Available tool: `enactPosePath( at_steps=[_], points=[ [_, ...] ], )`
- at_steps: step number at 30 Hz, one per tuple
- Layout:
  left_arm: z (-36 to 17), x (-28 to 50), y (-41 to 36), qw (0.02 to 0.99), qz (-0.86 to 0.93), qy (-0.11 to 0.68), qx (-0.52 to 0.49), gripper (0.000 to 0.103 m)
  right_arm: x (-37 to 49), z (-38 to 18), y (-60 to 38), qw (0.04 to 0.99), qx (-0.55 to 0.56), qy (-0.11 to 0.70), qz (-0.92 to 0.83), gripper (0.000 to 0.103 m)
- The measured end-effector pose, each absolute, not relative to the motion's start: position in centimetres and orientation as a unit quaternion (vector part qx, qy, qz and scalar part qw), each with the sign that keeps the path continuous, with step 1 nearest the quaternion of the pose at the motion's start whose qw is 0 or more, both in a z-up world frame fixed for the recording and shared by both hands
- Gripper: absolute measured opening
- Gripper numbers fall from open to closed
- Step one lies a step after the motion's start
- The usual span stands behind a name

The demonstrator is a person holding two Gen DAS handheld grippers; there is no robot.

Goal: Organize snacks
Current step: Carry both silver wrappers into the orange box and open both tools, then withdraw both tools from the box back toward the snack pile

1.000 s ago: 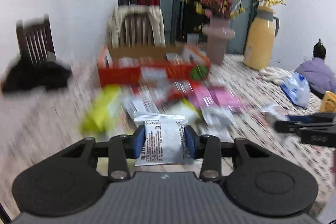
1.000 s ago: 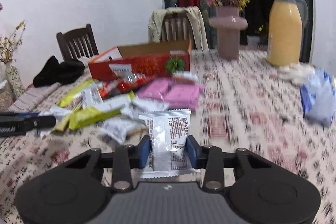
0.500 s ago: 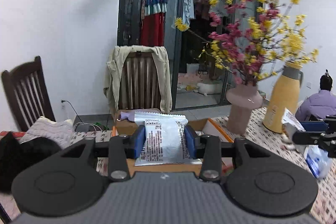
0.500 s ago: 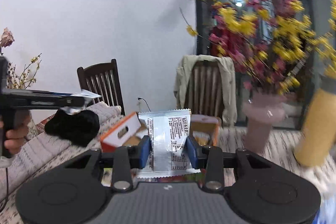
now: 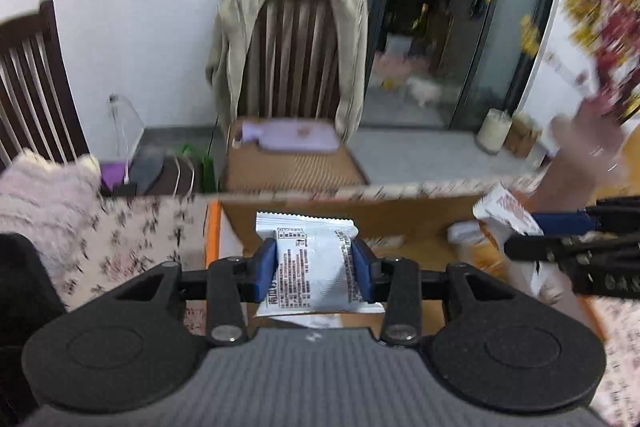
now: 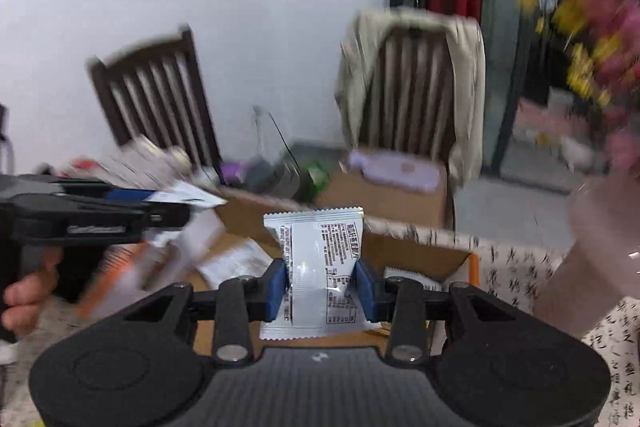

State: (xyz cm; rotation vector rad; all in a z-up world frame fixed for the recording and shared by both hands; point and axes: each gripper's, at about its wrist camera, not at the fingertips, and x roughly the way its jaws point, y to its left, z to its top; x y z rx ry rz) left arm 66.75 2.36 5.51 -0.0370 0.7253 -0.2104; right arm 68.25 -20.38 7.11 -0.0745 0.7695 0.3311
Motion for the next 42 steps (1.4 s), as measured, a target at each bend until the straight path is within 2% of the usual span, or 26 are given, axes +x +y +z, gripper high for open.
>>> enactPosePath(
  at_steps=[3,6,7,8,9,11,22,25,27,32,34,37,39,42],
  points=[
    [2.5,68.2,2.4,0.92,-0.072,0.385,0.004,0.041,71.4,3.9,-20.1,0.899,-0.022,0.413,0.142,0.037],
    [2.5,68.3,2.4,0.922,-0.079,0.38,-0.004,0.044,72.5,1.9,-20.3,0.898,-0.033,0.423,0.12,0.037],
    [2.7,68.3,2.6,0.923,-0.077,0.377,-0.012,0.057,73.0,1.3,-20.5,0.897,-0.031,0.426,0.111,0.039],
    [3.0,68.5,2.7,0.923,-0.074,0.378,-0.016,0.065,73.2,1.0,-20.6,0.899,-0.024,0.424,0.106,0.04],
    [3.2,68.6,2.8,0.923,-0.071,0.376,-0.023,0.069,73.2,0.7,-20.8,0.9,-0.015,0.422,0.105,0.054],
    [3.4,68.3,3.0,0.924,-0.07,0.375,-0.024,0.068,72.7,0.7,-21.3,0.903,-0.001,0.417,0.101,0.072],
    [8.0,63.3,3.1,0.934,-0.074,0.35,-0.015,0.073,65.8,6.2,-21.5,0.923,-0.056,0.363,0.112,0.076],
    [9.8,60.1,3.0,0.939,-0.087,0.333,-0.003,0.073,62.9,7.6,-21.8,0.926,-0.064,0.354,0.115,0.077],
    [11.0,57.5,2.9,0.944,-0.097,0.317,0.009,0.074,60.5,8.3,-21.8,0.928,-0.087,0.344,0.114,0.084],
    [13.0,49.6,3.3,0.957,-0.086,0.278,0.001,0.082,53.5,10.1,-22.1,0.939,-0.131,0.3,0.103,0.087],
    [12.9,45.7,3.1,0.96,-0.078,0.268,0.007,0.082,50.3,10.7,-22.4,0.943,-0.133,0.285,0.109,0.089],
    [12.4,40.1,2.8,0.964,-0.077,0.255,0.019,0.087,44.9,11.4,-22.8,0.948,-0.14,0.259,0.118,0.099],
    [11.8,36.4,2.7,0.966,-0.085,0.243,0.012,0.093,41.4,11.6,-23.1,0.952,-0.146,0.241,0.117,0.1],
    [10.6,31.5,2.1,0.967,-0.095,0.237,0.006,0.095,36.1,11.7,-23.6,0.959,-0.135,0.219,0.115,0.1]
  ],
)
